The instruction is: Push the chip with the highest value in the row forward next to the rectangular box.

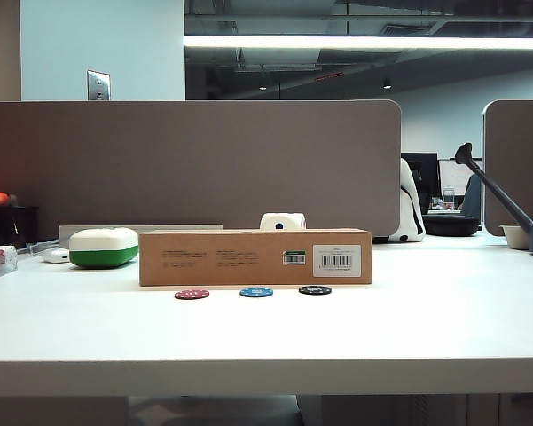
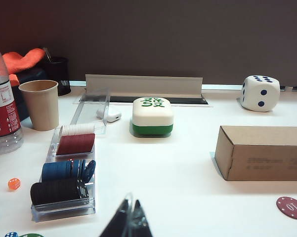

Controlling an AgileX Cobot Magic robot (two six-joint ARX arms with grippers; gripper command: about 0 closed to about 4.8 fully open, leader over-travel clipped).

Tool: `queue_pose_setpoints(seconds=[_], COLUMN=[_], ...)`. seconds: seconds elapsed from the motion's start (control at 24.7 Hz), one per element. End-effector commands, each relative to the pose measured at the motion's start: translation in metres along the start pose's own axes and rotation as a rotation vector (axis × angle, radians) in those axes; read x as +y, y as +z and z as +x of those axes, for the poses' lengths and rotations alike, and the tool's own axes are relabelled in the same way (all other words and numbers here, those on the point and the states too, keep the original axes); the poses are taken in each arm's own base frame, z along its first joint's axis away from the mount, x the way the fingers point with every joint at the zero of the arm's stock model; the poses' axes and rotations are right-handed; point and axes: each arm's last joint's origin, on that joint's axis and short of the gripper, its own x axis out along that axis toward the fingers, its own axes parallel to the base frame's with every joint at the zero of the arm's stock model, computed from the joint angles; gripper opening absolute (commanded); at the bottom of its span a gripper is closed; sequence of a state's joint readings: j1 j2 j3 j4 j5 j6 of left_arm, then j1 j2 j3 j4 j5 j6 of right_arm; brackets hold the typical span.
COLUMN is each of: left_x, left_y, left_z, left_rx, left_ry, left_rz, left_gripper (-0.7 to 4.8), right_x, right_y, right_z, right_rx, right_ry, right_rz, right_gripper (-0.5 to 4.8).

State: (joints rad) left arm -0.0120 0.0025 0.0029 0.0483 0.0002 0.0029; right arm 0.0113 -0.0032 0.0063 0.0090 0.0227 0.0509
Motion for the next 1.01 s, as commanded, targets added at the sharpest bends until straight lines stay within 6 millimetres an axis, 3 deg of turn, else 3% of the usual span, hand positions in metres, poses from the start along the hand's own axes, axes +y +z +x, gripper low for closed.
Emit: queue_pose_setpoints(seconds=[0.04, 0.61, 1.01], left_x=[0.0, 0.0, -0.005], left_y=[0.003, 0.008, 0.015], left_z=[0.0, -0.002, -0.004], left_rx=[-0.016, 0.0, 0.153], left_ry=[-0.004, -0.006, -0.053], left_rz=[-0.003, -0.003, -0.002], left_gripper=[-0.05, -0.05, -0.05], right_x=[0.0, 0.0, 0.007], right_y=[-0.001, 0.0, -0.001], right_z=[0.0, 0.0, 0.0], right_rx=[-0.004, -0.007, 0.04], right_ry=[0.003, 0.018, 0.235], right_rz=[0.001, 0.02, 0.296], right_gripper=[-0.09, -0.09, -0.09])
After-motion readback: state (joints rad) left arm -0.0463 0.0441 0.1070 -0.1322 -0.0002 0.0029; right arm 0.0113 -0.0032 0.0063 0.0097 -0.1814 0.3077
